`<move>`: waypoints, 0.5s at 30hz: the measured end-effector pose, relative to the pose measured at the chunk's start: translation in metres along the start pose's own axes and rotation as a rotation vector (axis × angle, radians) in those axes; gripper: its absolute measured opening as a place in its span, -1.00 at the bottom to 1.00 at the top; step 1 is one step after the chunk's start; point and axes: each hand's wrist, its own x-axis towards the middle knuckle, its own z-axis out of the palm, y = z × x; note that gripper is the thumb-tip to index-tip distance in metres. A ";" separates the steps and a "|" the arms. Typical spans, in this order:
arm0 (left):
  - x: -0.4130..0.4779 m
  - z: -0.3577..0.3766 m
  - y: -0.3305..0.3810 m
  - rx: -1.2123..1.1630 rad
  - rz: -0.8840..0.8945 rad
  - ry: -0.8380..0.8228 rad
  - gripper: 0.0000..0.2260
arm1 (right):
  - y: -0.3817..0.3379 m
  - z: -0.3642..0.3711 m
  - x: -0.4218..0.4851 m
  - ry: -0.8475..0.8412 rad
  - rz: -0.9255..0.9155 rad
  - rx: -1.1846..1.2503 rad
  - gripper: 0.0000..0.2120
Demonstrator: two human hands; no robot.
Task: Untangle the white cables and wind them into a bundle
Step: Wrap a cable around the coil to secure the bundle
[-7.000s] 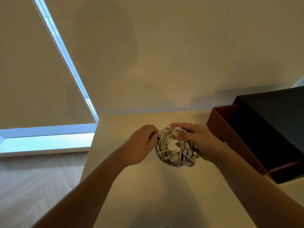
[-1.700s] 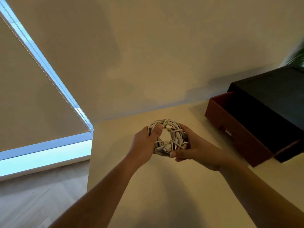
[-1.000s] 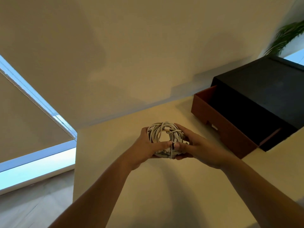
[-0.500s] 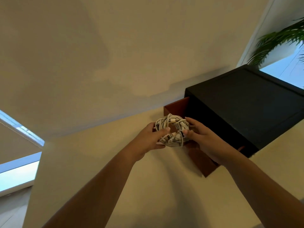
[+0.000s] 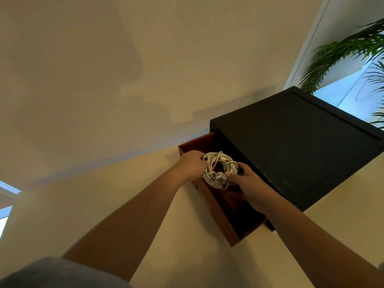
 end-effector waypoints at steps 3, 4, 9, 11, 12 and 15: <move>0.020 0.004 0.010 0.143 0.020 0.007 -0.75 | 0.005 -0.002 0.010 0.018 0.056 0.048 -0.36; 0.027 0.005 0.013 0.186 0.025 -0.011 -0.74 | 0.006 -0.002 0.011 0.015 0.071 0.062 -0.34; 0.066 0.020 0.009 0.351 -0.028 -0.175 -0.71 | 0.012 0.000 0.019 -0.018 0.156 0.090 -0.36; 0.079 0.026 0.004 0.398 -0.034 -0.235 -0.67 | 0.014 -0.002 0.025 -0.047 0.204 0.081 -0.43; 0.086 0.030 0.001 0.421 -0.032 -0.267 -0.67 | 0.014 -0.002 0.027 -0.065 0.224 0.072 -0.48; 0.098 0.036 -0.006 0.491 -0.039 -0.335 -0.73 | 0.017 -0.002 0.034 -0.134 0.226 -0.013 -0.58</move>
